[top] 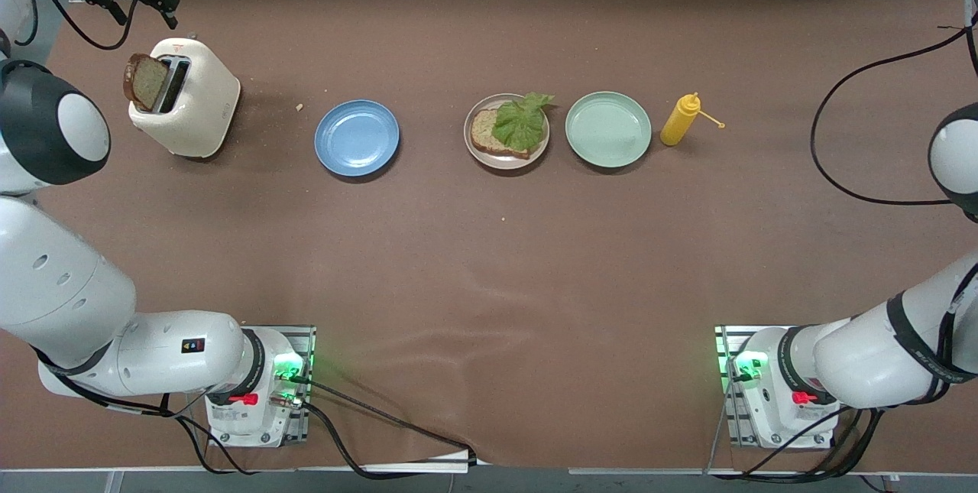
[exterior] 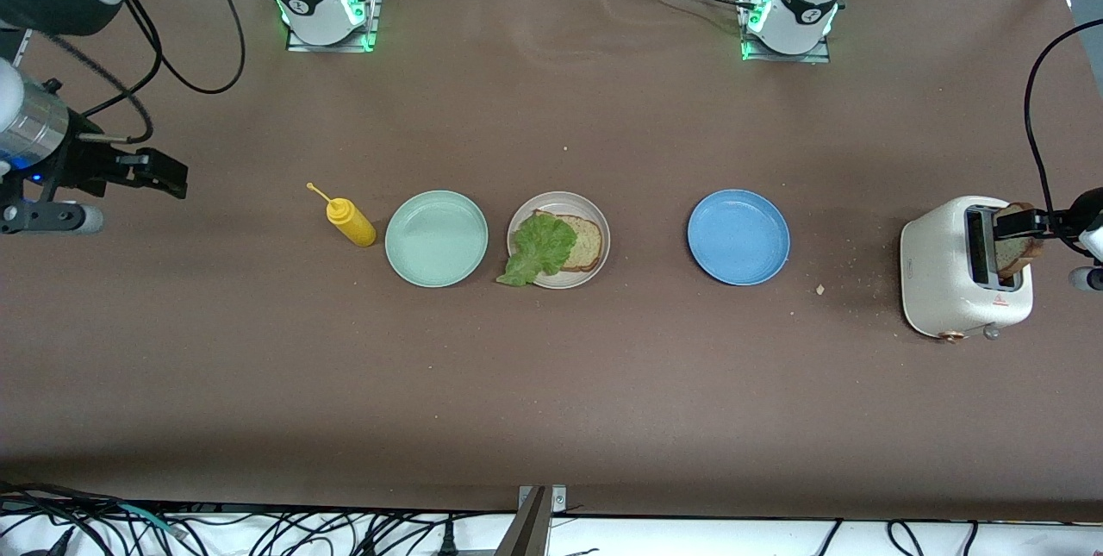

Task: Make sandwich in beige plate with both arms
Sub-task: 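Withdraw the right gripper while the left gripper reaches the toaster, then grasp the toast slice in the toaster and pull it up with the left gripper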

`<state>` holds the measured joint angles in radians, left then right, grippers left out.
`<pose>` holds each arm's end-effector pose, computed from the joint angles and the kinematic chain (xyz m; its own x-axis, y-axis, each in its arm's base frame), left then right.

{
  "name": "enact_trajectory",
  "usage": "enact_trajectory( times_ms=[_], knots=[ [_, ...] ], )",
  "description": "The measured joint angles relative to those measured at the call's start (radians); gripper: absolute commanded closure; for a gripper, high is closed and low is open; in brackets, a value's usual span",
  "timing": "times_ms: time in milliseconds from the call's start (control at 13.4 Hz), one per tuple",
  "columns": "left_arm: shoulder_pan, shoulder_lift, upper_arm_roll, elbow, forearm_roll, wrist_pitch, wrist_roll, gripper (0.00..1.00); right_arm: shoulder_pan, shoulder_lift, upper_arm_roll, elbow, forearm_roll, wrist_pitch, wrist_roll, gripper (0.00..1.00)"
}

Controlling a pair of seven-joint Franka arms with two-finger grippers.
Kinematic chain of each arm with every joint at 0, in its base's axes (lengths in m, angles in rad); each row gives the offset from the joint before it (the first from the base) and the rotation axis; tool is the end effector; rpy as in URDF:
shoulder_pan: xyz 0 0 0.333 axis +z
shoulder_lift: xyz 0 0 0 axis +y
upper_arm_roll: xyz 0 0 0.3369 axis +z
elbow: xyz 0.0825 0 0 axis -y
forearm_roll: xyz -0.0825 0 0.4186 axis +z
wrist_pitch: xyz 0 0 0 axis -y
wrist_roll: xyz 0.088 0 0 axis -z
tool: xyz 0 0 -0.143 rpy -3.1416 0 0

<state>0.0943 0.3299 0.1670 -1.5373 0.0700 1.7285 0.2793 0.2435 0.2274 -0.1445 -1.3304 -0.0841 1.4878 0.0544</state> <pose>0.6563 0.1730 0.4314 0.9861 -0.0319 -0.1628 -0.0452 -0.9959 -0.0788 0.6481 0.0623 0.5841 0.9974 0.0393 -0.0607 0.0464 -0.9917 0.1198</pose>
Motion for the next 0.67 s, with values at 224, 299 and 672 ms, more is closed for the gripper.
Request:
enact_trajectory(
  times_ms=[224, 299, 672],
  knots=[
    [0.046, -0.023, 0.000, -0.098, 0.000, 0.119, 0.064, 0.00, -0.085, -0.116, 0.088, -0.141, -0.032, 0.046, 0.003, 0.00],
    [0.062, -0.024, 0.000, -0.121, 0.000, 0.152, 0.084, 0.00, -0.100, -0.165, 0.090, -0.213, -0.032, 0.090, 0.003, 0.00],
    [0.099, -0.025, 0.000, -0.206, 0.001, 0.280, 0.120, 0.01, -0.155, -0.276, 0.080, -0.372, 0.013, 0.164, 0.002, 0.00]
  ],
)
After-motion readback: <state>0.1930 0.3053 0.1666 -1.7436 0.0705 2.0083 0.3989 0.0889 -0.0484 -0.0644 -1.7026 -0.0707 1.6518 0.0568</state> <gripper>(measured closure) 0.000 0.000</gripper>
